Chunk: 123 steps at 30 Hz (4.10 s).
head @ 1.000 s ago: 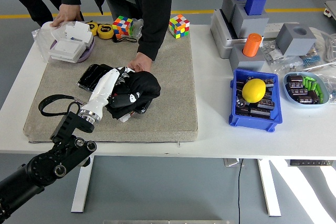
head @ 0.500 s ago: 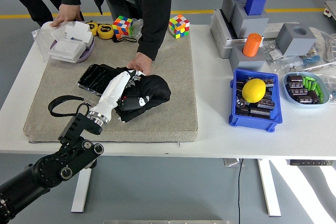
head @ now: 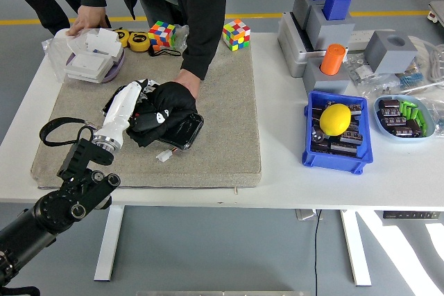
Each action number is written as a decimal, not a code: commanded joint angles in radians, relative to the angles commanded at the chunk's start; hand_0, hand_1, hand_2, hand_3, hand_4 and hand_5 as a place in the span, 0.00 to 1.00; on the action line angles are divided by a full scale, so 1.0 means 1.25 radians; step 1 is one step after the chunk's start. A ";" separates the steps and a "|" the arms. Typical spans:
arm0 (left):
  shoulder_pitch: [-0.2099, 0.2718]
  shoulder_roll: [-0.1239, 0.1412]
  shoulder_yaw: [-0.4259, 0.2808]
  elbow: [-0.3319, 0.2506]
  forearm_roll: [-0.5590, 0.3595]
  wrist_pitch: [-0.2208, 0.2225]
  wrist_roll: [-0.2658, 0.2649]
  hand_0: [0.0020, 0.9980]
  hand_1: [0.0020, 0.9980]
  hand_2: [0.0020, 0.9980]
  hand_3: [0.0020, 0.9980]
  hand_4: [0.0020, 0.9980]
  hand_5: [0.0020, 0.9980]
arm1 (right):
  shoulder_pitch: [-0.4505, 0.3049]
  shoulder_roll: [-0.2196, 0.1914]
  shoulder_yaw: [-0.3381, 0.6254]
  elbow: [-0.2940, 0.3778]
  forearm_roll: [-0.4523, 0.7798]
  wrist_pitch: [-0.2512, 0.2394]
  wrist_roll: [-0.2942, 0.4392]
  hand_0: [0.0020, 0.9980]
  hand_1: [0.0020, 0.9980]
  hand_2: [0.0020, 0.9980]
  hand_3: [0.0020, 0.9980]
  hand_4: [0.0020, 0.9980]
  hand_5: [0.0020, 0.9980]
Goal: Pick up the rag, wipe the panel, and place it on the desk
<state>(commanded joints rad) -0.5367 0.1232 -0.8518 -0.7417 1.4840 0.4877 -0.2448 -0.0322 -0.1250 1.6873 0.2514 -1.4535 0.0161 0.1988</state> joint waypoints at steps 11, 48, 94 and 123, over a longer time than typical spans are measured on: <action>-0.032 -0.010 -0.075 0.106 0.002 0.002 -0.014 0.21 0.30 0.36 0.57 0.71 0.00 | 0.000 0.000 -0.001 0.000 0.002 0.000 0.000 0.53 0.55 0.49 0.52 0.89 0.34; -0.059 -0.009 -0.307 0.289 0.044 0.117 -0.035 0.21 0.29 0.36 0.57 0.72 0.00 | 0.000 0.000 -0.019 0.010 0.016 0.000 -0.001 0.53 0.55 0.49 0.52 0.89 0.34; 0.107 0.077 -0.258 0.021 0.024 0.020 0.086 0.77 0.92 0.97 0.94 1.00 0.35 | -0.005 0.001 -0.012 0.011 0.012 0.002 0.000 0.53 0.55 0.49 0.52 0.89 0.34; 0.202 0.064 -0.586 -0.219 -0.119 0.015 -0.101 0.66 0.75 0.78 0.80 1.00 0.39 | 0.012 0.010 0.026 -0.013 -0.036 0.000 0.002 0.53 0.55 0.49 0.52 0.89 0.34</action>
<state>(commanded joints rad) -0.2838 0.2034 -1.5837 -1.0157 1.3350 0.5069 -0.3716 -0.0177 -0.1121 1.7200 0.2345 -1.4988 0.0164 0.2009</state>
